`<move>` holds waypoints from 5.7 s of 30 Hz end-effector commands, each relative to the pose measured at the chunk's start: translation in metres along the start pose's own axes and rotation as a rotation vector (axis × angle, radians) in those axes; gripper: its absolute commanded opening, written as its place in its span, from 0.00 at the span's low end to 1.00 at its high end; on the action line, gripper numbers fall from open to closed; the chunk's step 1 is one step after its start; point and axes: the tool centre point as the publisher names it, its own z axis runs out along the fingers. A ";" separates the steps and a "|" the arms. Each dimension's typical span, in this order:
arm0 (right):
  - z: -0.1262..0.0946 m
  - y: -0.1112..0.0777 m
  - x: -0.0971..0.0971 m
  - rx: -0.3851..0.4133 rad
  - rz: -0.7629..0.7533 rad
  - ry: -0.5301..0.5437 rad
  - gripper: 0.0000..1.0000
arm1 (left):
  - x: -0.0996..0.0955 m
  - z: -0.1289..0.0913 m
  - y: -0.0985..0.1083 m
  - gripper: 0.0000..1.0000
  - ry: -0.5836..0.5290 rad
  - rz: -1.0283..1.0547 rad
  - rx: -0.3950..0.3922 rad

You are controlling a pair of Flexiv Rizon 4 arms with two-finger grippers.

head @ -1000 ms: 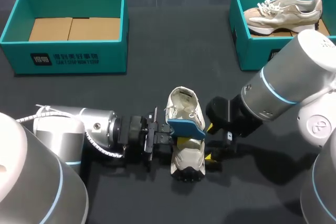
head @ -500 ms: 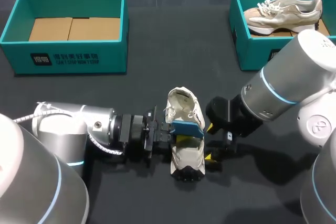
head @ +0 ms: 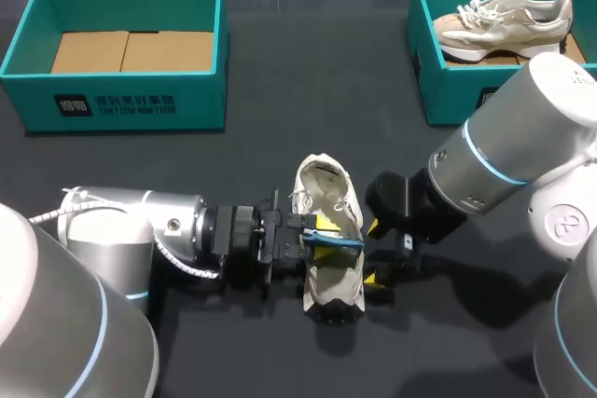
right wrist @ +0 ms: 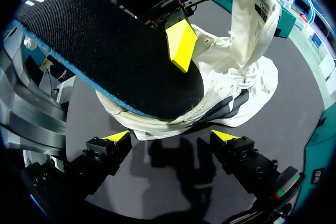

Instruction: Take the shoe out of the shoebox, open the shoe tongue, remove and reinsert the insole, then place the shoe into the shoebox

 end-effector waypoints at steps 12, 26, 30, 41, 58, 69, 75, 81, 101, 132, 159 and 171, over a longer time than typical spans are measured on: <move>0.001 0.000 0.001 0.001 0.001 -0.002 1.00 | 0.003 -0.002 -0.024 0.35 -0.032 0.039 0.006; 0.001 0.000 0.001 0.001 0.001 -0.002 1.00 | 0.005 0.001 -0.043 0.22 -0.041 0.067 -0.040; 0.001 0.000 0.001 0.001 0.001 -0.002 1.00 | 0.006 0.002 -0.044 0.00 -0.027 0.074 -0.050; 0.001 0.000 0.001 0.001 0.001 -0.002 1.00 | 0.007 -0.001 -0.020 0.00 0.017 0.110 -0.061; 0.001 0.000 0.001 0.001 0.001 -0.002 1.00 | 0.004 -0.007 0.006 0.00 0.036 0.198 -0.153; 0.001 0.000 0.001 0.001 0.001 -0.002 1.00 | 0.000 -0.012 0.004 0.23 -0.002 0.162 -0.156; 0.001 0.000 0.001 0.001 0.001 -0.002 1.00 | 0.001 -0.009 -0.011 0.27 -0.014 0.142 -0.118; 0.001 0.000 0.001 0.001 0.001 -0.002 1.00 | 0.005 -0.006 -0.026 0.26 -0.023 0.127 -0.092; 0.001 0.000 0.001 0.001 0.001 -0.002 1.00 | 0.011 0.002 -0.012 0.00 0.020 0.174 -0.135; 0.001 0.000 0.001 0.001 0.001 -0.002 1.00 | 0.006 -0.003 -0.015 0.40 -0.014 0.157 -0.137; 0.001 0.000 0.001 0.001 0.001 -0.002 1.00 | 0.004 -0.007 0.012 0.00 0.043 0.266 -0.217; 0.001 0.000 0.001 0.001 0.001 -0.002 1.00 | -0.001 -0.010 0.006 0.22 -0.003 0.198 -0.188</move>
